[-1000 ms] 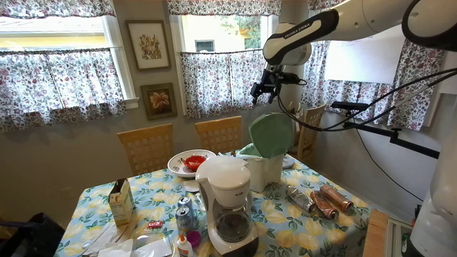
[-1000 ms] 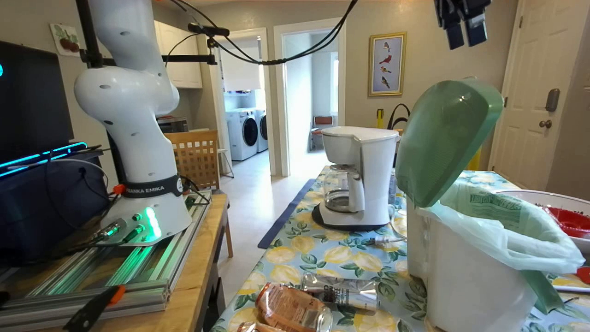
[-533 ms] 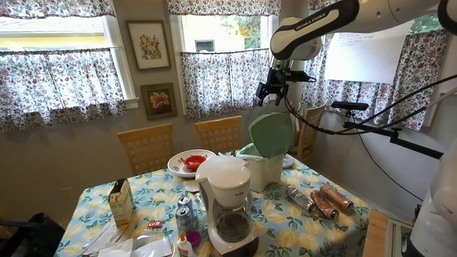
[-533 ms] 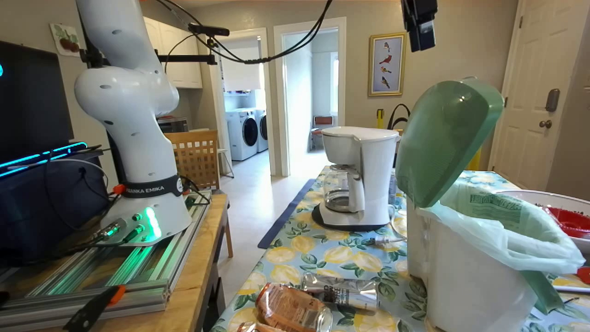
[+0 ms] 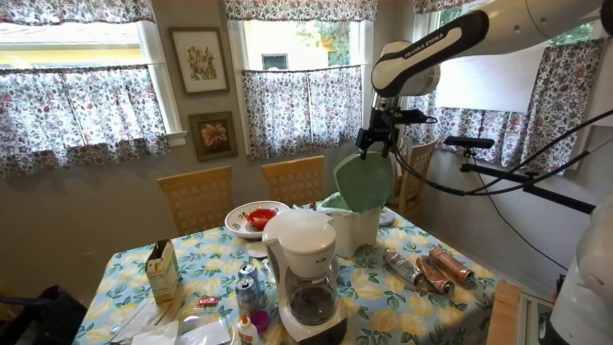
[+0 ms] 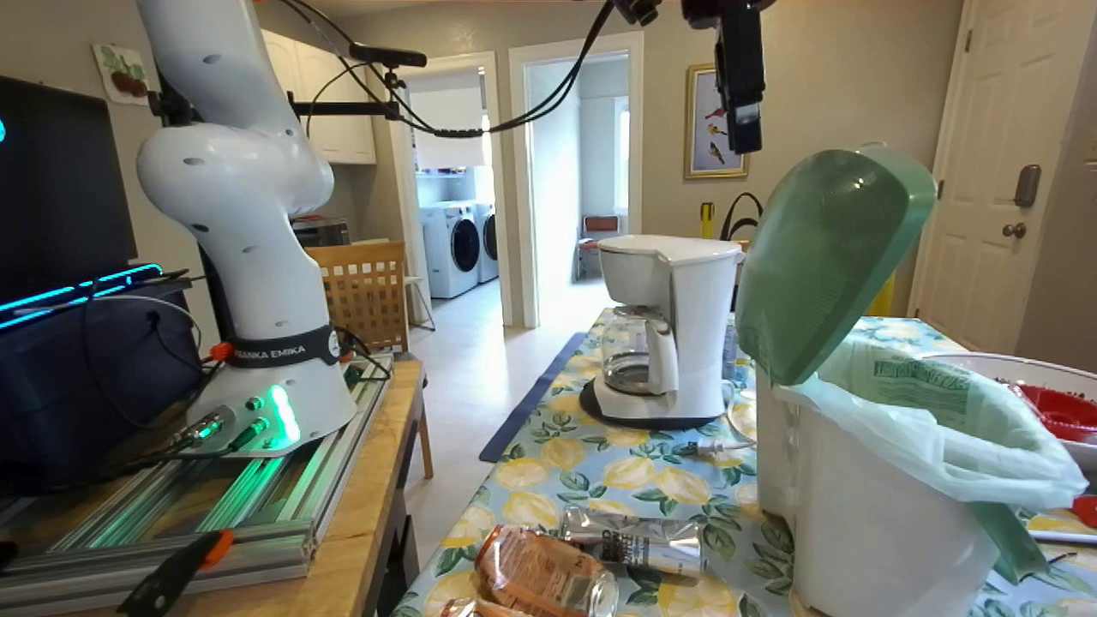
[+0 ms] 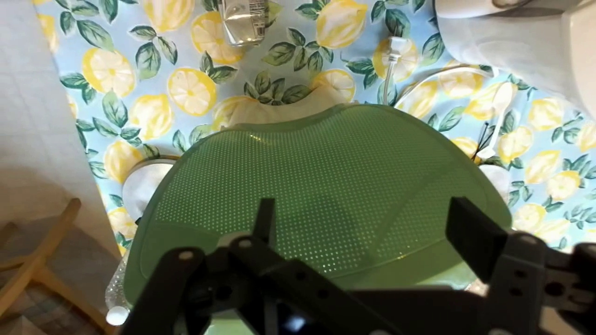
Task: Put one silver can in the bin then close the bin.
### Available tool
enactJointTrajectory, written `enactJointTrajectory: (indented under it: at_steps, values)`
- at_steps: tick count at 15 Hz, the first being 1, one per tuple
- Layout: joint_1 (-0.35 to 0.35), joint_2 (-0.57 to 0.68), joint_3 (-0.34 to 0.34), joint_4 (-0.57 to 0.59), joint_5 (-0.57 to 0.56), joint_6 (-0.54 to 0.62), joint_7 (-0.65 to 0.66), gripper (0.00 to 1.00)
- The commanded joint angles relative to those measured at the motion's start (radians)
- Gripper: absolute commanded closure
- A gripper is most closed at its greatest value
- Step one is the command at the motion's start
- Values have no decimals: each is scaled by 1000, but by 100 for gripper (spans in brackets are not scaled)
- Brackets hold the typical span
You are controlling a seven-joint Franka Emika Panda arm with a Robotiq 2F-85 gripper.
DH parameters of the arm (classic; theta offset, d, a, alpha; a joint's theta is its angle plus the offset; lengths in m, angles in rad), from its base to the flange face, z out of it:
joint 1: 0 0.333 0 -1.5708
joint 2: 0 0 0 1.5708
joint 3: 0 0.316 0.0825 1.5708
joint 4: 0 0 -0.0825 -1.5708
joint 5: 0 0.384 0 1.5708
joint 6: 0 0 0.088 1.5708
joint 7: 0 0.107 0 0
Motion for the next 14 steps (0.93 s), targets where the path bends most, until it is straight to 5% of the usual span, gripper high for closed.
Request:
enactJointTrajectory:
  at_steps: [1, 10, 14]
  values:
    - [-5, -10, 3, -75, -50, 135, -6, 32]
    - [-10, 19, 13, -205, -219, 497, -12, 96]
    - [-18, 18, 12, -220, -268, 592, -6, 100]
